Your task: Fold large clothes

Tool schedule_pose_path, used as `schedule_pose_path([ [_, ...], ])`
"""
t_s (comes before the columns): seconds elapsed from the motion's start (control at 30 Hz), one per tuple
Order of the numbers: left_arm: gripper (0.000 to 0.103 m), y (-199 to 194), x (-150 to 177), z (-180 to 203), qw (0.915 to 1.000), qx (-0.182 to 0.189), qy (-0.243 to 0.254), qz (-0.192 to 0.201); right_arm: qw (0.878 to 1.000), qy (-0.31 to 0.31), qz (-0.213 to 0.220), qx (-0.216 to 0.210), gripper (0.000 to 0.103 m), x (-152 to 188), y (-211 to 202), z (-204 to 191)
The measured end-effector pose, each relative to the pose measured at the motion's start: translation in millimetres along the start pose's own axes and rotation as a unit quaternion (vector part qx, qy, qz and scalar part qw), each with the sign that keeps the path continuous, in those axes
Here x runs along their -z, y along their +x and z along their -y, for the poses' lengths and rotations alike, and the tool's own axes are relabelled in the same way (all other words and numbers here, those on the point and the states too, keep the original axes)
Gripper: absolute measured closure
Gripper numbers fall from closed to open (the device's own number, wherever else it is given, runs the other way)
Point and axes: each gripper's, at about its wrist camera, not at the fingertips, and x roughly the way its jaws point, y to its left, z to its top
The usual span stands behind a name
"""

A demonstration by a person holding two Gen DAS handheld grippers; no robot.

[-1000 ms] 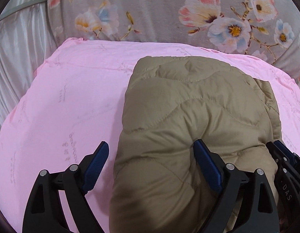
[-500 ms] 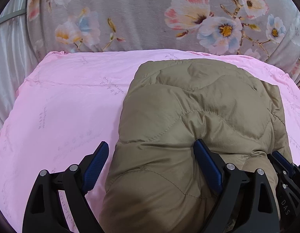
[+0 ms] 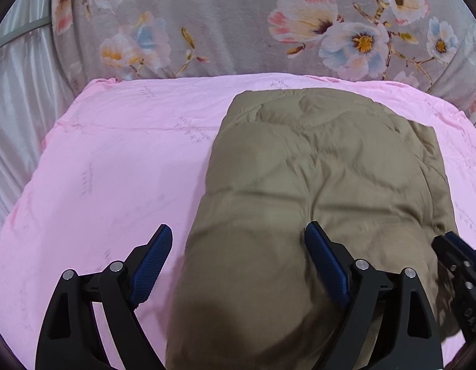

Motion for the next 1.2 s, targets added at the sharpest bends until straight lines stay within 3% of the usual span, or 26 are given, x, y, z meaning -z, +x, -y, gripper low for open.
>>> schedule_pose_path([
  [0.07,0.017,-16,11,-1,1.0000,-0.006,-0.002,-0.006,1.000,-0.014,-0.008,0.004,0.080,11,-15,-4],
  [0.13,0.017,-28,22,-2,0.9998,-0.009,-0.012,-0.011,0.999,-0.026,-0.035,0.011,0.080,25,-11,-6],
  [0.23,0.017,-33,36,0,0.9995,-0.012,-0.022,-0.021,0.998,-0.042,-0.040,0.016,0.078,40,-1,-8],
  [0.4,0.017,-44,49,8,0.9988,-0.034,-0.006,-0.033,0.999,-0.023,-0.043,0.008,0.078,37,-25,-6],
  [0.6,0.018,-63,65,7,0.9985,-0.031,-0.021,-0.041,0.999,-0.034,-0.023,0.018,0.048,54,-62,-6],
  [0.87,0.018,-87,102,13,0.9974,-0.047,-0.036,-0.039,0.999,-0.034,-0.016,0.024,0.031,85,-90,-5],
  [1.2,0.018,-94,154,10,0.9954,-0.063,-0.059,-0.040,0.997,-0.069,-0.011,0.043,0.022,130,-103,-15],
])
